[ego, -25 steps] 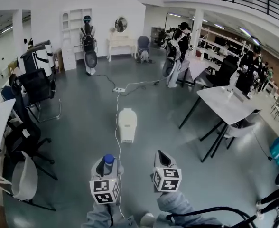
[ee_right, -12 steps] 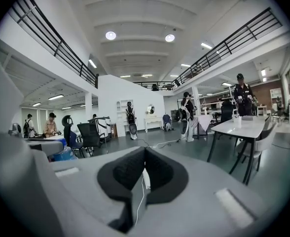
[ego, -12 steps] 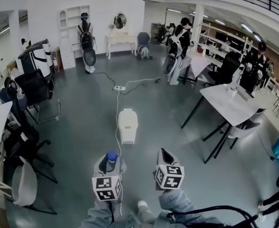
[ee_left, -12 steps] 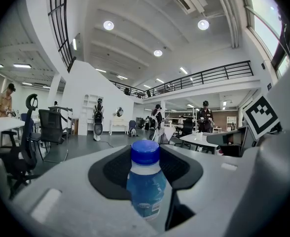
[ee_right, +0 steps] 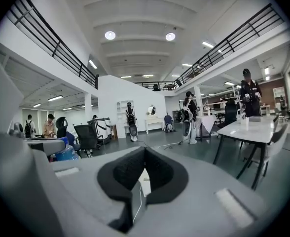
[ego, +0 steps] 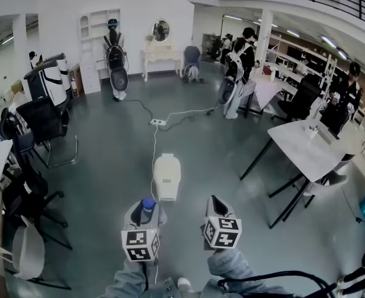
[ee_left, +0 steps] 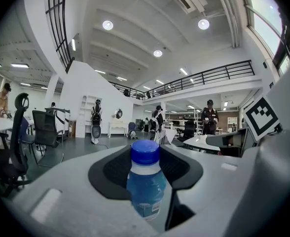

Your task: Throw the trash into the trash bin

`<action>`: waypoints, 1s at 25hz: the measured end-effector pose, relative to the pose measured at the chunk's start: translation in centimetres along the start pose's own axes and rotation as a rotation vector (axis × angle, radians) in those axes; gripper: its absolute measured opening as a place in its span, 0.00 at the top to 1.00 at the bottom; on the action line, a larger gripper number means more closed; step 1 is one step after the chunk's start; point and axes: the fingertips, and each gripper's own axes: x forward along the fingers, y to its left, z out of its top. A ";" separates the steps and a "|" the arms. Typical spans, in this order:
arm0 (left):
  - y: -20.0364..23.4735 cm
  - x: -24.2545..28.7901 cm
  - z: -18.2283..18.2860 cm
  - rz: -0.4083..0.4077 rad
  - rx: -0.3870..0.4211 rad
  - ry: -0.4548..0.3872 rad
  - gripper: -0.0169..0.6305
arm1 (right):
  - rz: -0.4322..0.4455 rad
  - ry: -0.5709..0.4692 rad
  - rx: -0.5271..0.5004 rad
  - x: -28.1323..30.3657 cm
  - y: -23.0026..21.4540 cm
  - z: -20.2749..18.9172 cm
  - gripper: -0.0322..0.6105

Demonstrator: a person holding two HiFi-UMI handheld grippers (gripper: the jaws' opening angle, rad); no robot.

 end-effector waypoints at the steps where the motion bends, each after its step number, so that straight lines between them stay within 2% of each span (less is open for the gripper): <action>1: -0.1 1.1 0.2 0.000 0.001 -0.003 0.69 | 0.002 0.000 -0.001 0.9 -0.6 0.3 0.95; 11: 0.0 10.8 1.3 0.018 -0.004 -0.020 0.69 | 0.049 0.028 -0.042 9.2 -4.6 2.1 0.95; 25: 2.3 16.5 0.6 0.053 0.018 0.019 0.69 | 0.101 0.094 -0.029 16.3 -5.0 0.7 0.95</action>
